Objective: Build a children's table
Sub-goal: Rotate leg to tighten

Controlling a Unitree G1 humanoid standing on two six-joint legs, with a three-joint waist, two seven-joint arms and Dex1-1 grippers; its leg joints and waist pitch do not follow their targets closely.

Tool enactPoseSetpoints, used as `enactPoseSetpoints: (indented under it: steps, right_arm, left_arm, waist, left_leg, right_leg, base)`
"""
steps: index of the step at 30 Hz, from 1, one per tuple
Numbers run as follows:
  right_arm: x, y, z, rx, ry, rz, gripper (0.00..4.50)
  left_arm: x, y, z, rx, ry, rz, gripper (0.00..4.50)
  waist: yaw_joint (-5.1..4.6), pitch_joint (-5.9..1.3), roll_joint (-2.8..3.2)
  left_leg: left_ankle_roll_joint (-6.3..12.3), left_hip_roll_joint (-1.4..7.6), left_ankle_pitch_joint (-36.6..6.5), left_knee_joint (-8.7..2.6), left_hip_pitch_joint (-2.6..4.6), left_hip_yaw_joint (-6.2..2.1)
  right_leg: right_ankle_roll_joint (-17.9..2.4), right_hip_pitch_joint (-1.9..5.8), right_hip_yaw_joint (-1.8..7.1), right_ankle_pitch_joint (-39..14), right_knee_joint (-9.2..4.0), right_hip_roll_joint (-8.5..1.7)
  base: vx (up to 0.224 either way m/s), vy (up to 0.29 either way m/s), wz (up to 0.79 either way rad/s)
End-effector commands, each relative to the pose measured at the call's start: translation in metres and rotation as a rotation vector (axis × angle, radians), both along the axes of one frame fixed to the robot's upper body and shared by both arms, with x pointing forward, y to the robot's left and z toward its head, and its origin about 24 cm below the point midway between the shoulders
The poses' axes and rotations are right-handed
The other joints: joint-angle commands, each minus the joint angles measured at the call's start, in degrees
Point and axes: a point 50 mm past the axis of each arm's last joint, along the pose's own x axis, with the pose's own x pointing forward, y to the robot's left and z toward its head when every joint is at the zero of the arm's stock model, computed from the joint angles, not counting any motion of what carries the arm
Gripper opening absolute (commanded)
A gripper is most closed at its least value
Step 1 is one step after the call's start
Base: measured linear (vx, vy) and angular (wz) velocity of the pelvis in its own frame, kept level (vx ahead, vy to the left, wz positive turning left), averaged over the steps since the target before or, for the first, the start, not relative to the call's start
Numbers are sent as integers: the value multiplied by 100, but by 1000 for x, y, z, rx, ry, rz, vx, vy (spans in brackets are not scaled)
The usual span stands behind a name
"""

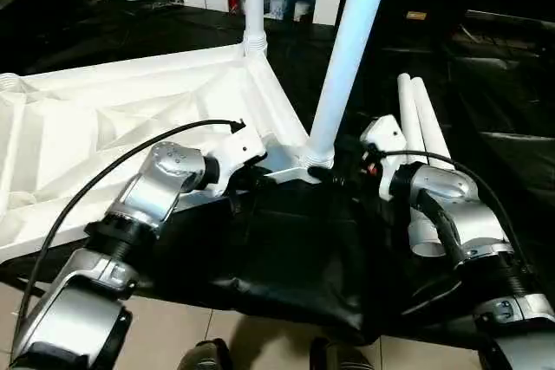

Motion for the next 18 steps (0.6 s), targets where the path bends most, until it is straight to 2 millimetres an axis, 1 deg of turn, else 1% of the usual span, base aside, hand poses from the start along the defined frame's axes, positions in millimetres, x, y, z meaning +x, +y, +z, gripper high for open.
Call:
enactPoseSetpoints:
  steps: [1,3,5,6,8,9,11,12,15,18]
  right_arm:
    - [-3,0,-1,-39,-6,36,425]
    - [-4,1,-2,-76,-14,78,425]
    - [-7,2,-4,-106,-17,122,425]
    - [-8,2,-4,-106,-13,134,425]
    - [-10,2,-4,-95,-2,158,425]
    - [-11,2,-4,-86,6,178,425]
    - [-12,2,-3,-82,9,186,425]
    - [-12,1,-3,-75,11,187,396]
    - [-11,1,-2,-45,16,192,384]
    - [-12,1,-2,-34,18,205,346]
  left_arm:
    - [-14,-3,-12,20,63,-116,9]
    - [-19,-4,-13,15,69,-170,4]
    - [-21,-5,-12,6,69,-188,4]
    - [-21,-6,-11,4,70,-188,4]
    - [-21,-6,-11,2,69,-189,4]
    - [-20,-5,-11,1,68,-188,4]
    - [-20,-5,-11,2,67,-187,4]
    - [-20,-4,-11,3,66,-186,0]
    - [-20,-2,-10,4,67,-190,0]
    - [-21,-2,-11,3,72,-195,0]
  waist:
    - [7,-475,4]
    - [9,-471,18]
    - [8,-464,11]
    - [19,-455,18]
    - [29,-449,19]
    - [31,-441,19]
    - [29,-441,18]
    - [25,-450,13]
    - [21,-453,7]
    - [27,-463,9]
  left_leg:
    - [445,274,-949,-380,203,-145]
    - [434,284,-934,-384,216,-139]
    - [419,282,-962,-381,210,-133]
    - [410,287,-1039,-385,231,-127]
    - [371,290,-1137,-395,230,-131]
    - [318,294,-1252,-406,232,-139]
    - [296,295,-1269,-409,230,-144]
    - [289,289,-1247,-405,225,-147]
    - [352,282,-1162,-391,219,-140]
    - [397,286,-1039,-385,217,-140]
  right_leg:
    - [-1599,300,136,-614,-243,-222]
    - [-1608,291,133,-593,-230,-211]
    - [-1601,292,137,-609,-229,-213]
    - [-1589,274,143,-709,-247,-213]
    - [-1559,274,145,-858,-256,-215]
    - [-1525,271,146,-1000,-271,-217]
    - [-1508,272,146,-1018,-271,-216]
    - [-1504,279,146,-990,-264,-219]
    - [-1523,278,150,-886,-259,-221]
    - [-1567,285,143,-746,-237,-217]
  base:
    - [0,0,0]
    - [0,0,0]
    - [0,0,0]
    - [0,0,0]
    - [0,0,0]
    - [0,0,0]
    - [0,0,0]
    - [0,0,0]
    - [0,0,0]
    - [0,0,0]
